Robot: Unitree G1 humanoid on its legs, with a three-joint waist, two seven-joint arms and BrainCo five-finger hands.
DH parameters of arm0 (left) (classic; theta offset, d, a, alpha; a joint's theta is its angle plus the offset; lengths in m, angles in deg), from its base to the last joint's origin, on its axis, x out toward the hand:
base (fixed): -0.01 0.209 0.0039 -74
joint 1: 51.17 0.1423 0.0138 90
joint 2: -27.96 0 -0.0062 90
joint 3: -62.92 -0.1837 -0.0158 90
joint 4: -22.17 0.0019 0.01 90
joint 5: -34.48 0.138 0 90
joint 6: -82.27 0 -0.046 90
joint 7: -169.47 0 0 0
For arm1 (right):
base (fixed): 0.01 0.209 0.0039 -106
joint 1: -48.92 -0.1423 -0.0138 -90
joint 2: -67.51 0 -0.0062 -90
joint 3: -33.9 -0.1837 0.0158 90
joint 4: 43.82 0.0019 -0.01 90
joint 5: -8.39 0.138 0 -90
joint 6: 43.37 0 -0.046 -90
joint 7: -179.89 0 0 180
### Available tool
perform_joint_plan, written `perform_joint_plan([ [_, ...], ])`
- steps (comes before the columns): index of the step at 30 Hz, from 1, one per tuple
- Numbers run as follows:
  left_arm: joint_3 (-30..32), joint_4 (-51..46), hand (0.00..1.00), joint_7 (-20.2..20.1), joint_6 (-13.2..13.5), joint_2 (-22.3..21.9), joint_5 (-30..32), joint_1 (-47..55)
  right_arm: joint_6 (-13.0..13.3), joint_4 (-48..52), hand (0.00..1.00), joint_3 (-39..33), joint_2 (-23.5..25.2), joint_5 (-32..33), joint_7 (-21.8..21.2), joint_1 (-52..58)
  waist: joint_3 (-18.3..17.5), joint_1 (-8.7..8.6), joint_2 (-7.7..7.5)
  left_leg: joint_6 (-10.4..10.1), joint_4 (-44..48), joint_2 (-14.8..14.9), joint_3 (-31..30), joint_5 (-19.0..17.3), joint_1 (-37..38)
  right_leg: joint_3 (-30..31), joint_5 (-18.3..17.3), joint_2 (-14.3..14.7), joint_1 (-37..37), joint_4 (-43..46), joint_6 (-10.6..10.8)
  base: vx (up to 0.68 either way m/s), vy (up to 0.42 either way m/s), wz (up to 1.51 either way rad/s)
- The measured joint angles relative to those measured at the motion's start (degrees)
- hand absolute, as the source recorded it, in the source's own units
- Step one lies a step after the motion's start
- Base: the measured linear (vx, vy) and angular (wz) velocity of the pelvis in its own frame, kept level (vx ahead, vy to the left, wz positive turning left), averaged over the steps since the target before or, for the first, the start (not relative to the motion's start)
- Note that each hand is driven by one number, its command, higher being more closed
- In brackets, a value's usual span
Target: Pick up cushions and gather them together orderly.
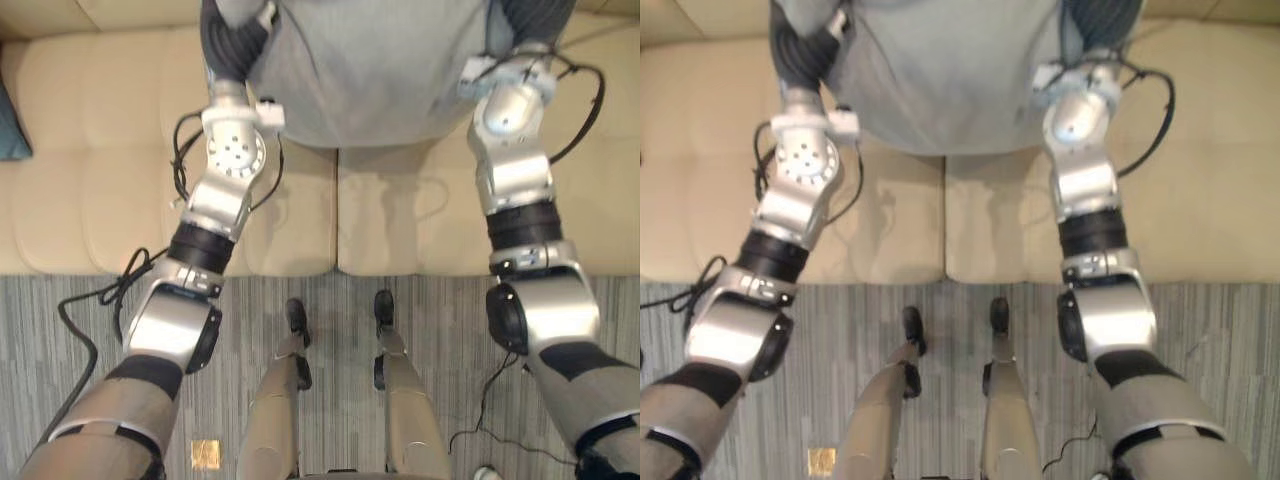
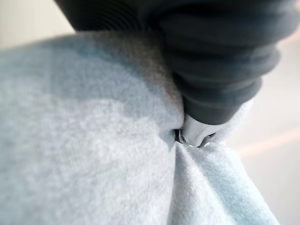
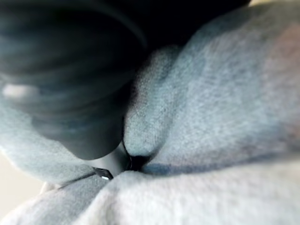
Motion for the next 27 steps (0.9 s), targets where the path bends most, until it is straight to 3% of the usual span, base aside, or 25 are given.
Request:
perform_joint_plan([
  [3,0.26,0.76,1.0,0.61,0.0,-0.24,0.01,-0.91,-0.05,-1.75,1.0,-0.27,-0.03,0.47,0.1,-1.55,0.83,0.13,0.43,-0.29,-0.01,0.0,-1.04,0.41,-2.1,-0.73,0.0,0.04,-1.64,0.03,-0.01,0.01,-0.016,0.12],
  [4,0.3,1.17,1.0,0.78,0.01,-0.75,0.02,-1.56,0.02,-1.76,0.0,-0.94,-0.01,0.51,0.47,-1.78,1.58,0.28,0.76,-0.45,-0.01,-0.01,-1.52,0.53,-2.26,-1.01,0.0,0.04,-1.64,0.08,-0.01,0.01,-0.007,0.12],
  [5,0.42,1.22,1.0,0.93,0.19,-1.48,0.01,-1.84,0.1,-1.75,0.0,-1.25,-0.01,0.56,1.48,-2.12,1.68,0.63,0.9,-0.48,-0.01,0.01,-1.63,0.55,-2.67,-1.04,-0.01,0.06,-2.12,0.14,-0.01,0.01,-0.007,0.06],
  [6,0.84,1.22,0.0,0.99,0.36,-1.85,0.01,-2.08,0.1,-1.76,0.0,-1.32,-0.01,0.69,2.09,-2.7,1.69,0.82,0.92,-0.67,-0.01,0.02,-1.64,0.68,-3.0,-0.98,-0.02,0.07,-2.56,0.35,-0.02,0.0,0.0,0.0],
  [15,3.76,4.01,0.0,1.06,-0.05,-2.8,-0.79,-6.62,1.36,-1.29,0.0,-6.9,0.71,7.73,2.54,-3.45,1.69,2.25,0.93,-1.73,-2.18,0.77,-1.68,3.08,-4.55,-0.33,-1.8,0.78,-7.52,5.76,-0.64,-0.01,-0.011,0.03],
  [27,4.49,5.2,0.0,0.81,-1.32,2.21,-5.68,-12.7,1.77,-1.26,0.0,-7.41,-4.22,24.29,-2.3,-3.94,1.66,2.77,0.86,-2.43,-7.85,2.11,-1.62,7.62,-2.94,-1.61,-0.86,1.93,-8.5,6.39,-1.94,-0.01,-0.021,0.0],
])
